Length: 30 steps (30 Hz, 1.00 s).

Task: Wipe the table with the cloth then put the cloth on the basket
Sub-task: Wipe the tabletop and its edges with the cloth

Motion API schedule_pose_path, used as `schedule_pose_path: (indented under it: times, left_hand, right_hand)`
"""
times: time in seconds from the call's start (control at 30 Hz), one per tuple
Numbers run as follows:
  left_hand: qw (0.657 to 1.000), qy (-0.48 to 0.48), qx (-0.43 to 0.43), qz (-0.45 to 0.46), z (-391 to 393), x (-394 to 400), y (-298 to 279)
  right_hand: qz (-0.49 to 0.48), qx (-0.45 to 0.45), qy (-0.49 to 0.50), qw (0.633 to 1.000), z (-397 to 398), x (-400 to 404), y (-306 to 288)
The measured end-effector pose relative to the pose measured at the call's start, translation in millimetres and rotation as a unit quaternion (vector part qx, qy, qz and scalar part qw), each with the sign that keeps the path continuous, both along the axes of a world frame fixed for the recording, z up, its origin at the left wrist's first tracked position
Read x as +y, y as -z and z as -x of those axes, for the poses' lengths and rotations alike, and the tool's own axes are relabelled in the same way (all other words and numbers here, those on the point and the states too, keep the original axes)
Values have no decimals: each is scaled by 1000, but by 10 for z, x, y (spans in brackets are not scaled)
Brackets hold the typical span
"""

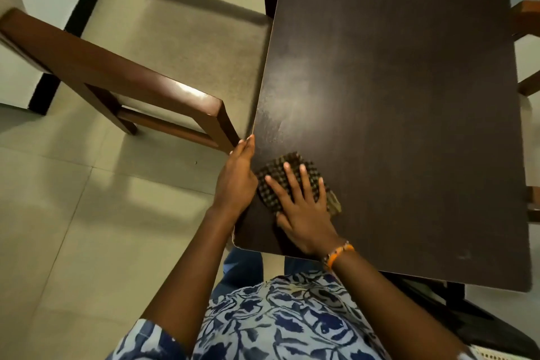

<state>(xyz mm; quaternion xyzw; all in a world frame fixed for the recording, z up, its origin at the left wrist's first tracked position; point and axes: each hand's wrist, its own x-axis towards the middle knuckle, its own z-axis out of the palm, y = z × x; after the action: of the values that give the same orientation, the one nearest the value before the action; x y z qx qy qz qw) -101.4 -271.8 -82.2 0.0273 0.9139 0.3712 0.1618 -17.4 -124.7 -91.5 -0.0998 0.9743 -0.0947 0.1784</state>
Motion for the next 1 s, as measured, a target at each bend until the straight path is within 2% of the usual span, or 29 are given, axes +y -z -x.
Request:
schedule_pose_path:
  times: [0.23, 0.37, 0.47, 0.57, 0.63, 0.73, 0.83, 0.9, 1.0]
  left_hand:
    - [998, -42, -22, -46, -44, -53, 36]
    - [997, -53, -48, -38, -189, -146, 64]
    - [983, -129, -84, -103, -316, -237, 48]
    - [924, -268, -165, -217, -365, -328, 13]
    - [898, -315, -188, -243, -367, -394, 18]
    - [908, -289, -208, -220, -352, -432, -33]
    - [934, -210, -216, -193, -351, -374, -97]
    - [942, -183, -215, -183, -349, -338, -108]
    - [948, -165, -214, -166, -367, -296, -140]
  right_hand:
    - [14, -37, 67, 997, 1600, -145, -44]
    - [12, -60, 72, 996, 2046, -183, -70]
    - [7, -40, 70, 997, 1917, -253, -94]
    - [8, -28, 36, 999, 1397, -368, -102]
    - [24, -17, -7, 1000, 881, -423, -62]
    - [42, 30, -77, 996, 233, -386, 56]
    - [34, 25, -99, 994, 70, -244, 106]
    - [29, 23, -90, 995, 107, -136, 81]
    - [15, 23, -6, 1000, 137, 167, 27]
